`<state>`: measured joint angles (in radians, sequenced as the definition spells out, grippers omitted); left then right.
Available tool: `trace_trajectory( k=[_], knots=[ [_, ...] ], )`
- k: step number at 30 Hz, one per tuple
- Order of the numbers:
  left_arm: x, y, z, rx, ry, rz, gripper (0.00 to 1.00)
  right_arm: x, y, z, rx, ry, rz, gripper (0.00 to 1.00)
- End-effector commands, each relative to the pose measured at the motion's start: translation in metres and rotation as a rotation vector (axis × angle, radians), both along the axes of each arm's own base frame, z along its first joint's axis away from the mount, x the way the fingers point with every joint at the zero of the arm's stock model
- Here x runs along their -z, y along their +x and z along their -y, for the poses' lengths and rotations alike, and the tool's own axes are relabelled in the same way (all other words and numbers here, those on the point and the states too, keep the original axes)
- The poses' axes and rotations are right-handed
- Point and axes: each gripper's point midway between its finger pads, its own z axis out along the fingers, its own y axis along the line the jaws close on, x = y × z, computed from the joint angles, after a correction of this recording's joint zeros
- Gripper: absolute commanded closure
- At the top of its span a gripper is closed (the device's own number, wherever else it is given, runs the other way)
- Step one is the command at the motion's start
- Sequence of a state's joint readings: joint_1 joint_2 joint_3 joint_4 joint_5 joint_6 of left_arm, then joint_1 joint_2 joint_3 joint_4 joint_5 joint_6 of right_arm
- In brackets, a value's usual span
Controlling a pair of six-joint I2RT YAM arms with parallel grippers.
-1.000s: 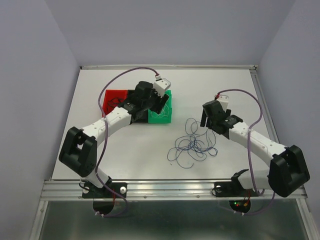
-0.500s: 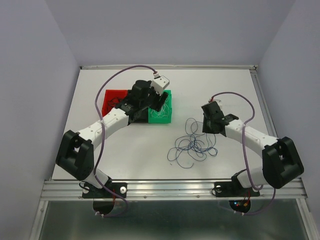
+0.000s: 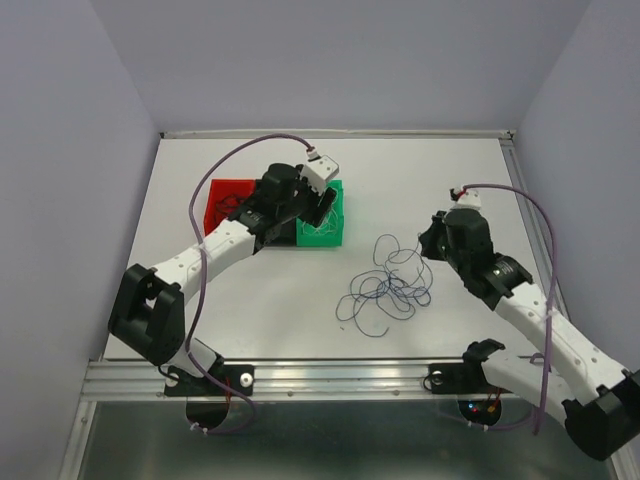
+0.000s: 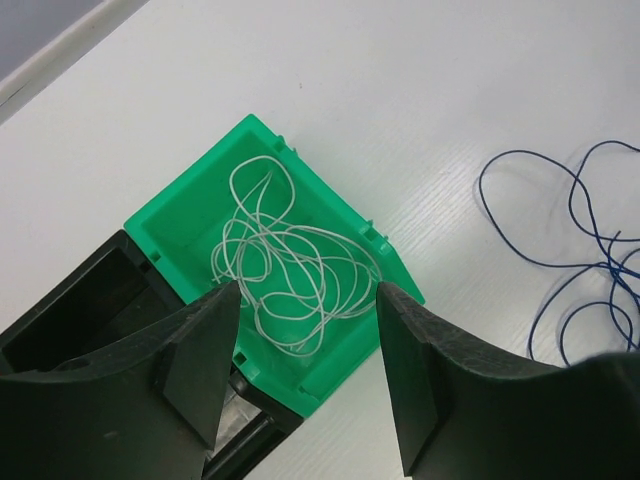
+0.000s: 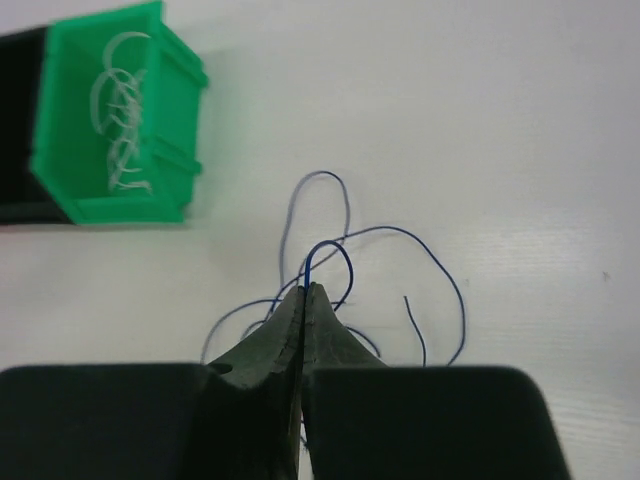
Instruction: Untangle the cables
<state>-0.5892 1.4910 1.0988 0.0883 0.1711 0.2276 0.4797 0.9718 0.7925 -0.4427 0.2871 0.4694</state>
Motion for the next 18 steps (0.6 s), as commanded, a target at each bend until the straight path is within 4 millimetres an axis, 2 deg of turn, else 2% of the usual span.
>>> trace_trajectory(
  k=[1,2,3,4,5,6,7,8,9,11,12,13,15,16,17,18],
  knots=[
    [-0.035,-0.021,0.014,0.129,-0.092,0.094,0.32,-0.084,-0.004,-0.025,-0.145,0.201,0.344,0.99],
    [-0.042,-0.027,0.016,0.156,-0.112,0.111,0.32,-0.095,-0.008,-0.033,-0.194,0.236,0.382,0.99],
    [-0.042,-0.034,0.020,0.201,-0.133,0.120,0.32,-0.120,-0.012,-0.042,-0.245,0.289,0.451,0.99],
    [-0.045,-0.038,0.021,0.218,-0.149,0.129,0.31,-0.134,-0.017,-0.047,-0.284,0.323,0.493,1.00],
    [-0.061,-0.043,0.021,0.240,-0.188,0.174,0.31,-0.148,-0.027,-0.057,-0.359,0.367,0.531,0.99],
    [-0.056,-0.050,0.020,0.258,-0.201,0.169,0.31,-0.166,-0.031,-0.062,-0.390,0.400,0.577,0.99],
    [-0.061,-0.058,0.022,0.299,-0.230,0.178,0.31,-0.185,-0.034,-0.065,-0.418,0.428,0.640,0.99],
    [-0.078,-0.064,0.022,0.317,-0.276,0.216,0.30,-0.194,-0.036,-0.072,-0.460,0.443,0.649,0.99],
    [-0.081,-0.072,0.022,0.350,-0.300,0.218,0.30,-0.218,-0.040,-0.074,-0.482,0.465,0.686,0.99],
    [-0.104,-0.083,0.022,0.381,-0.356,0.255,0.25,-0.237,-0.047,-0.087,-0.570,0.487,0.699,0.99],
    [-0.120,-0.088,0.024,0.404,-0.398,0.274,0.24,-0.240,-0.044,-0.094,-0.594,0.496,0.681,0.99],
    [-0.129,-0.098,0.028,0.462,-0.420,0.278,0.23,-0.264,-0.049,-0.095,-0.621,0.512,0.720,0.99],
    [-0.157,-0.111,0.031,0.517,-0.482,0.295,0.19,-0.276,-0.049,-0.103,-0.663,0.528,0.718,0.99],
    [-0.163,-0.120,0.035,0.569,-0.499,0.291,0.18,-0.283,-0.049,-0.104,-0.663,0.546,0.723,0.99],
    [-0.175,-0.124,0.037,0.598,-0.520,0.308,0.18,-0.300,-0.053,-0.103,-0.671,0.559,0.752,0.99],
    [-0.180,-0.126,0.038,0.613,-0.540,0.297,0.18,-0.305,-0.053,-0.104,-0.672,0.575,0.752,1.00]
  ],
)
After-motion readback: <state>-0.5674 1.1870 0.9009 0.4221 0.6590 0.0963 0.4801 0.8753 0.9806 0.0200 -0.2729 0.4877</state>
